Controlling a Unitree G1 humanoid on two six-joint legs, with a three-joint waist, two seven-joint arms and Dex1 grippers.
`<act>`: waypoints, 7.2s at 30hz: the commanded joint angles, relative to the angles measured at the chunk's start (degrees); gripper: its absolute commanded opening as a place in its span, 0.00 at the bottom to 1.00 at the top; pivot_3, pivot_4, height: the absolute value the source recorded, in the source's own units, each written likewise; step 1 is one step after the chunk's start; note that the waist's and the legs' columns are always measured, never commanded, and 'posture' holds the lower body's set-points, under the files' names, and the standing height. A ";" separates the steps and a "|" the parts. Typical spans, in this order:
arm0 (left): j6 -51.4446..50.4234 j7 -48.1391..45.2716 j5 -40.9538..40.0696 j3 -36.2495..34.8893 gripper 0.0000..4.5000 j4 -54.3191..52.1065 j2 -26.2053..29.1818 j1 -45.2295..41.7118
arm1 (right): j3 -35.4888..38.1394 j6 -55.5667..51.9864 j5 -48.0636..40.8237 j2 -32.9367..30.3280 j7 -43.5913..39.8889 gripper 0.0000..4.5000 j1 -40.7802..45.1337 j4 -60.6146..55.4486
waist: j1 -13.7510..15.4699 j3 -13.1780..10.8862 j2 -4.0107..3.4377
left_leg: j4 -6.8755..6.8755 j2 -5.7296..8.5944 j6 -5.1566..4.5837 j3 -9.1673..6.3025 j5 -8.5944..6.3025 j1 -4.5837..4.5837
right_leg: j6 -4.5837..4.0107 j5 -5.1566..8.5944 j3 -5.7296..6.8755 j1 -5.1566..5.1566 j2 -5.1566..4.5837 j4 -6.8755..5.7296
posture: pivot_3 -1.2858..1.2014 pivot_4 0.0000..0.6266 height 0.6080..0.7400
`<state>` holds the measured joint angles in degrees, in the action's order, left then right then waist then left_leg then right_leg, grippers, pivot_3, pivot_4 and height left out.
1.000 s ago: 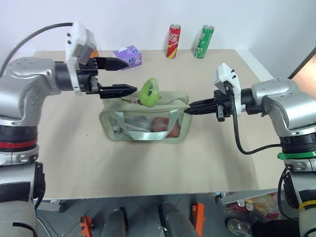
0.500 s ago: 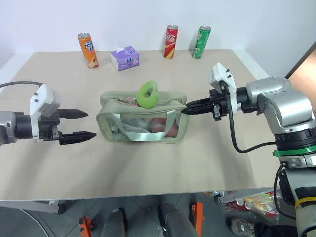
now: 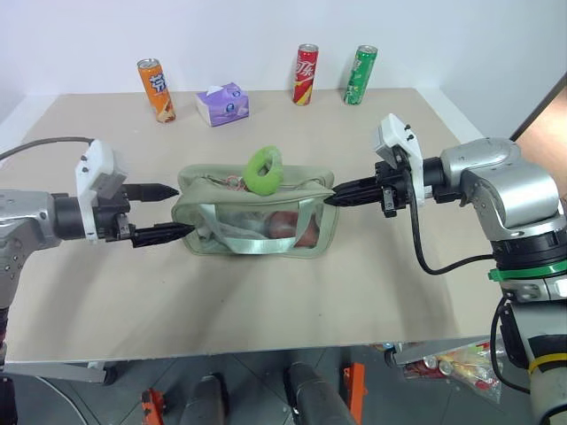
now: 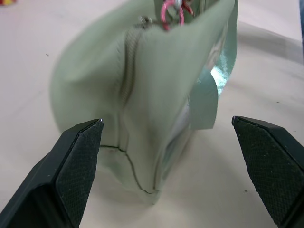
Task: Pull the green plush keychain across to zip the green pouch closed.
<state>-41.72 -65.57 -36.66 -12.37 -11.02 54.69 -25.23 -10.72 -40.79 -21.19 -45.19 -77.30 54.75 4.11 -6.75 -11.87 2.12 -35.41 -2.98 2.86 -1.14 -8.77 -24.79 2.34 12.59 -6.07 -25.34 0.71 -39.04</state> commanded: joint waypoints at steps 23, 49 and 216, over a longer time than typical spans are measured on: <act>1.20 2.68 -1.26 0.45 0.00 0.33 -1.28 0.09 | 2.52 2.13 0.33 0.01 2.04 0.08 0.93 0.24 | 0.06 0.00 0.00 | -0.01 0.03 0.00 0.00 0.00 -0.02 | 0.01 0.00 0.00 0.01 -0.02 0.00 | 0.52 0.24 1.00; 1.32 4.22 -1.23 0.74 0.00 -0.96 -2.74 -0.06 | 3.05 32.67 9.53 4.26 6.40 1.00 7.82 2.79 | 0.89 0.08 0.10 | -0.09 0.12 0.01 0.10 0.01 -0.16 | 0.08 -0.10 -0.14 -0.08 -0.12 0.03 | 0.52 0.24 1.00; 0.36 8.95 -3.14 -0.33 0.00 1.19 -5.71 -1.44 | 6.21 31.90 12.55 -6.39 -4.46 0.02 -8.40 9.70 | 1.64 0.05 -0.01 | -0.07 0.13 0.03 0.00 0.04 0.12 | 0.08 -0.01 -0.11 0.16 -0.06 -0.02 | 0.52 0.24 1.00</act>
<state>-41.62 -56.69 -39.32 -11.06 -8.04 48.57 -26.62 -6.44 -8.28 -7.19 -50.58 -81.87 45.51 14.02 -5.11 -11.82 2.11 -35.48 -2.84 2.89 -1.13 -8.73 -24.67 2.42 12.58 -6.19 -25.19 0.65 -39.06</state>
